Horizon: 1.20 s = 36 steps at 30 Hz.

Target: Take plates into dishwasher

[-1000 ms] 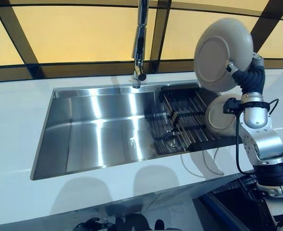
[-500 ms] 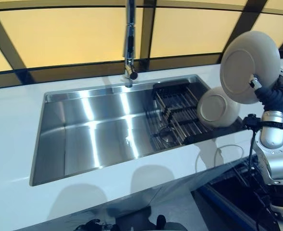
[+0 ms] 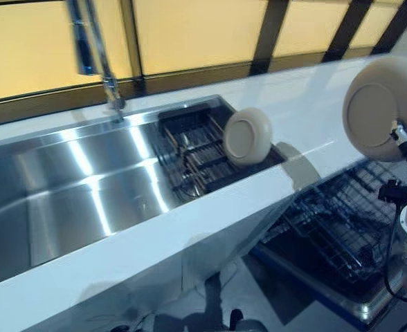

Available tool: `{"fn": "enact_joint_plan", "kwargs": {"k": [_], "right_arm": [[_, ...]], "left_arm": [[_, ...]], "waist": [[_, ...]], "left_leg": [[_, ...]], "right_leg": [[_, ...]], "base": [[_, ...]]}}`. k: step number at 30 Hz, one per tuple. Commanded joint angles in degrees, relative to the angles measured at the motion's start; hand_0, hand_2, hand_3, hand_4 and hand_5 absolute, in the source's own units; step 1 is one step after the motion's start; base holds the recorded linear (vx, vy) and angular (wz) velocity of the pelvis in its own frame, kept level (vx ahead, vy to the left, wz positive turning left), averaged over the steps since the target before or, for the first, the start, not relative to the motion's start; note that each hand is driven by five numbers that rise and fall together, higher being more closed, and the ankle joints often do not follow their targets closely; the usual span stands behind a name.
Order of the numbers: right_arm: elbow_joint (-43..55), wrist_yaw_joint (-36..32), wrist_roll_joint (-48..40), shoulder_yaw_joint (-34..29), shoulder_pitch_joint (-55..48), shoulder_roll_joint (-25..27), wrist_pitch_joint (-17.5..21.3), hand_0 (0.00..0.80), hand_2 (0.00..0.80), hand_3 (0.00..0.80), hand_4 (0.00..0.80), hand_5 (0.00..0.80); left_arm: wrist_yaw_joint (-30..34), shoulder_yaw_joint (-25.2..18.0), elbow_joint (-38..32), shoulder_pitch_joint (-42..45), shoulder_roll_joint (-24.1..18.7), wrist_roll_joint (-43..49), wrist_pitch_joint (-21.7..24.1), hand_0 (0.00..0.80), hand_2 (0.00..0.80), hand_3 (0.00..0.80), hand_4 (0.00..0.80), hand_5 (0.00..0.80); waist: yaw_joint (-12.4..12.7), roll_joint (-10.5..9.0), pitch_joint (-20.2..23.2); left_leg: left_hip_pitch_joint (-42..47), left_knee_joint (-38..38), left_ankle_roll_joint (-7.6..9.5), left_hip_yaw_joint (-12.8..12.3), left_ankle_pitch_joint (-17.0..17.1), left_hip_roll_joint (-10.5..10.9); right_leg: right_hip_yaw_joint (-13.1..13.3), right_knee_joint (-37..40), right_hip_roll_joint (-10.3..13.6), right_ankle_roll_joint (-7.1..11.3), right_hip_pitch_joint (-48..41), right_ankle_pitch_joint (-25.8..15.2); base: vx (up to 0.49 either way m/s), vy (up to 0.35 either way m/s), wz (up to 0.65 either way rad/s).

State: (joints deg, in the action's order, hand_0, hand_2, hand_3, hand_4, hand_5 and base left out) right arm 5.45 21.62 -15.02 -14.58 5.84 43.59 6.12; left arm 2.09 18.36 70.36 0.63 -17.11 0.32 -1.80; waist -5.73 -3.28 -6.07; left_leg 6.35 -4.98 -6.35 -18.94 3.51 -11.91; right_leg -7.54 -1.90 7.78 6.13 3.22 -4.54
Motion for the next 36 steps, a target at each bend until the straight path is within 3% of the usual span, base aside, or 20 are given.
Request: {"fn": "enact_joint_plan", "kwargs": {"k": [1, 4, 12, 16, 22, 30, 36], "right_arm": [[1.35, 0.62, -1.74, -1.81, 4.31, 0.91, 2.39, 0.800, 0.800, 0.800, 0.800, 0.800], [1.56, -1.01, 0.10, -0.65, 5.53, 1.39, 0.76, 0.800, 0.800, 0.800, 0.800, 0.800], [1.27, -4.94, 4.85, 4.41, 9.99, 3.66, -5.03, 0.800, 0.800, 0.800, 0.800, 0.800], [-0.45, -6.28, 6.37, 5.75, 9.76, 3.54, -5.00, 0.800, 0.800, 0.800, 0.800, 0.800], [-1.15, -9.79, 8.90, 7.02, 7.17, 3.23, -4.53, 0.800, 0.800, 0.800, 0.800, 0.800], [-4.19, -10.43, 13.61, 9.23, 5.33, 2.45, -5.23, 0.800, 0.800, 0.800, 0.800, 0.800], [-5.95, -8.18, 15.86, 7.86, 2.92, 2.09, -3.00, 0.800, 0.800, 0.800, 0.800, 0.800]], "left_arm": [[-1.03, -2.10, 0.55, -2.60, -3.15, -0.16, 0.62, 0.000, 0.000, 0.000, 0.000, 0.000], [-0.04, -2.66, 0.47, -2.18, -2.61, 1.45, 2.05, 0.000, 0.000, 0.000, 0.000, 0.000], [-0.72, -0.25, -4.64, -3.20, 0.61, 0.72, 5.31, 0.000, 0.000, 0.000, 0.000, 0.000], [-1.30, 1.23, -6.29, -4.53, 1.70, 0.30, 6.87, 0.000, 0.000, 0.000, 0.000, 0.000], [-1.62, 0.80, -3.08, -5.48, 1.74, -0.63, 5.88, 0.000, 0.000, 0.000, 0.000, 0.000], [-1.49, -0.51, -2.15, -6.35, 1.48, -0.89, 5.45, 0.000, 0.000, 0.000, 0.000, 0.000], [-0.94, -0.13, -2.93, -6.62, 1.48, -0.84, 6.39, 0.000, 0.000, 0.000, 0.000, 0.000]], "waist": [[-0.69, -1.92, -0.21], [-1.02, -1.69, 0.27], [-0.97, -0.04, -1.72], [-1.94, 0.94, -4.27], [-3.30, 1.77, -4.68], [-3.92, 2.32, -4.61], [-4.58, 2.32, -4.79]], "left_leg": [[-0.26, 0.70, 5.24, 0.24, -3.49, 4.10], [0.42, 0.28, 3.71, -0.16, -2.51, 1.91], [-3.01, 1.93, 0.17, 2.27, 1.65, -2.12], [-5.94, 3.57, -0.25, 1.20, 2.28, -1.52], [-5.79, 2.57, -0.73, 2.44, 2.27, -0.09], [-5.26, 0.52, -1.31, 1.53, 3.16, -0.30], [-5.40, 0.15, -1.46, 0.43, 3.50, -0.77]], "right_leg": [[0.64, 1.17, 6.32, 4.20, -0.69, -4.99], [0.52, 2.57, 3.76, 3.62, -1.95, -2.66], [0.41, 3.22, -1.07, -1.01, -2.10, -0.56], [-0.71, 4.34, -1.41, -2.06, -1.49, -0.72], [-0.46, 4.99, -1.38, -2.33, -0.50, -0.84], [-0.86, 5.88, -1.16, -1.86, -0.12, -1.34], [-0.80, 6.19, -1.18, -1.62, -0.20, -1.32]], "base": [[0.014, -0.462, -0.24], [0.045, -0.404, -0.21], [-0.002, -0.295, -0.01], [-0.151, -0.095, 0.22], [-0.030, 0.013, 0.11], [-0.013, 0.033, 0.01], [-0.011, 0.005, 0.00]]}}
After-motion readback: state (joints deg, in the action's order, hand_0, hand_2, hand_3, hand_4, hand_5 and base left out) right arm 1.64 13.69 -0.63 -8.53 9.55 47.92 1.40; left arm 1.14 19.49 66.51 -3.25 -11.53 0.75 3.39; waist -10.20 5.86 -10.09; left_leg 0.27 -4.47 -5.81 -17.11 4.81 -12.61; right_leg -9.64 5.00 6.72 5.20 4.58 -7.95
